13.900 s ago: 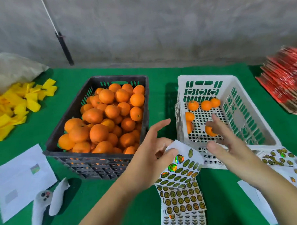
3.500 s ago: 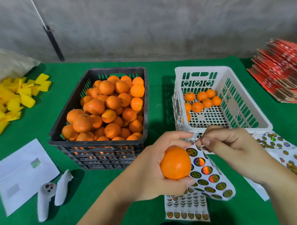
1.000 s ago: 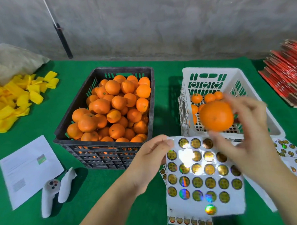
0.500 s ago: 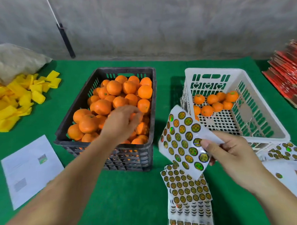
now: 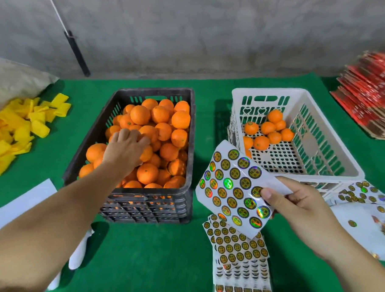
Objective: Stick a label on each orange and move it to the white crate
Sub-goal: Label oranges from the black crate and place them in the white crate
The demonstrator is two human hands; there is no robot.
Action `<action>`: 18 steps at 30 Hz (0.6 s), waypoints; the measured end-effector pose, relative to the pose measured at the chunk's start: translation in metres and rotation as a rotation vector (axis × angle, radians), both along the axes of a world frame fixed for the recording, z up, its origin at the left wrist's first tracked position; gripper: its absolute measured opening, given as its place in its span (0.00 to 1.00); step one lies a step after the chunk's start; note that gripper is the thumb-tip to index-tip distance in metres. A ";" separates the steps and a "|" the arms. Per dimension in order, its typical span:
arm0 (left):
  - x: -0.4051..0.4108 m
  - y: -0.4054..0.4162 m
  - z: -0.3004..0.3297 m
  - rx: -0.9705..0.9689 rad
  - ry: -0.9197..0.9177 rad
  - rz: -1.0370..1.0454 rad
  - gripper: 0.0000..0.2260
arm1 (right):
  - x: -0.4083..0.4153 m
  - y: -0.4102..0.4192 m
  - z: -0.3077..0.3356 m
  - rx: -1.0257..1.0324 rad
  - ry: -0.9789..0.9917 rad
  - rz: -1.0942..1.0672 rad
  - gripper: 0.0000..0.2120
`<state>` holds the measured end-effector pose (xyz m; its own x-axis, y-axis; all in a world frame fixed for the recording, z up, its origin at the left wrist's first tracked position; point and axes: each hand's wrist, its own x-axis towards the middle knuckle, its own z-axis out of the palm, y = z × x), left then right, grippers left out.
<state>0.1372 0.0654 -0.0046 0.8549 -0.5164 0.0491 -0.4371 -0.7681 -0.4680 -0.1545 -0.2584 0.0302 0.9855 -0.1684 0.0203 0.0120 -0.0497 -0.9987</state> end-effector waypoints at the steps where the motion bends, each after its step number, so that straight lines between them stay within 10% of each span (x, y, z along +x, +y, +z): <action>1: -0.003 -0.001 0.003 -0.193 0.037 0.060 0.33 | 0.000 -0.001 0.000 0.031 0.004 -0.013 0.13; 7: -0.087 -0.037 0.059 -1.748 1.045 0.210 0.47 | 0.002 -0.012 -0.002 0.301 0.031 -0.086 0.17; 11: -0.143 -0.065 0.062 -1.859 1.525 -0.129 0.39 | 0.000 -0.021 -0.003 0.305 0.093 -0.093 0.17; 18: -0.192 -0.084 0.062 -2.017 1.517 -0.002 0.39 | -0.007 -0.018 0.004 0.120 0.125 -0.200 0.14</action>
